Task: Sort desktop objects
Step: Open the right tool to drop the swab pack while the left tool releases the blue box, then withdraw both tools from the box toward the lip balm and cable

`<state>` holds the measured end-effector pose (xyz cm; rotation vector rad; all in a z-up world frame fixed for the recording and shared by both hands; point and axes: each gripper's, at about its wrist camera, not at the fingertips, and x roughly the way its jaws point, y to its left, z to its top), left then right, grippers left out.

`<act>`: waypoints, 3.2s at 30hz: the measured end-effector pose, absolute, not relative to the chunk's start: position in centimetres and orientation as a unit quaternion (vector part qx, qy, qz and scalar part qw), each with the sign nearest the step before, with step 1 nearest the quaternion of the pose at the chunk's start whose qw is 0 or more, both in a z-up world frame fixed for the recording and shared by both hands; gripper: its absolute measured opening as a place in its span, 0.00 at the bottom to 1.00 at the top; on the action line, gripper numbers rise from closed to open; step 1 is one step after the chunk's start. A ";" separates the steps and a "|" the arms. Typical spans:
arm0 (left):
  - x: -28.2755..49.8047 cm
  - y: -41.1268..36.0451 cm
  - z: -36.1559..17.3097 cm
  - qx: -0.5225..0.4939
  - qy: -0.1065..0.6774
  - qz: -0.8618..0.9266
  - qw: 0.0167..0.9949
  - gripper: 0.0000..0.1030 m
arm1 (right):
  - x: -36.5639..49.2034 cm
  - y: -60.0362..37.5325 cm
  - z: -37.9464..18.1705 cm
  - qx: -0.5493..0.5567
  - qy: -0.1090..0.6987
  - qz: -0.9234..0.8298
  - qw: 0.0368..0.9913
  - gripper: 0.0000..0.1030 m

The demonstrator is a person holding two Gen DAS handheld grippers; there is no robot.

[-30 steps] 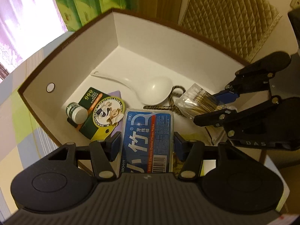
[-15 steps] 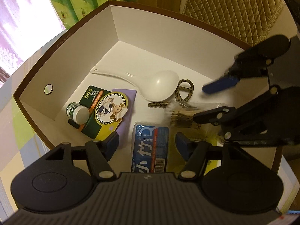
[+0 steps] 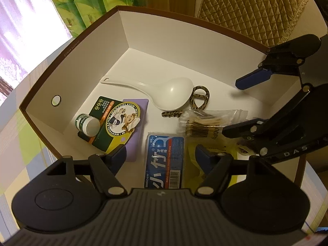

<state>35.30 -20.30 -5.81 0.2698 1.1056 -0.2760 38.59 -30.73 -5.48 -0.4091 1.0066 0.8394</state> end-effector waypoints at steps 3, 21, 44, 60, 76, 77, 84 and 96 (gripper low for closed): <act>34.8 -20.4 -5.6 0.133 0.517 -0.132 0.835 0.74 | 38.2 -31.2 -5.1 -0.184 0.466 0.397 0.769 0.78; 27.4 -19.5 0.4 0.104 0.455 -0.125 0.876 0.97 | 31.2 -34.7 0.3 -0.147 0.402 0.385 0.818 0.98; 15.6 -14.3 2.7 0.050 0.444 -0.099 0.889 0.97 | 19.7 -32.9 1.5 -0.094 0.409 0.321 0.849 0.98; 10.6 -7.7 0.8 0.021 0.472 -0.067 0.879 0.97 | 14.3 -27.0 -1.8 -0.096 0.459 0.308 0.828 0.98; 9.3 -2.8 -1.3 0.012 0.494 -0.017 0.869 0.97 | 14.1 -21.8 -5.2 -0.109 0.482 0.320 0.808 0.98; 9.2 -2.6 -1.4 0.011 0.496 -0.015 0.868 0.97 | 14.2 -21.6 -5.4 -0.111 0.483 0.320 0.807 0.98; 9.1 -1.5 -1.8 0.005 0.502 0.002 0.865 0.97 | 14.8 -20.5 -6.0 -0.113 0.488 0.321 0.804 0.98; 9.9 -0.9 -3.2 -0.004 0.506 0.011 0.862 0.97 | 16.4 -18.3 -7.3 -0.110 0.474 0.315 0.814 0.98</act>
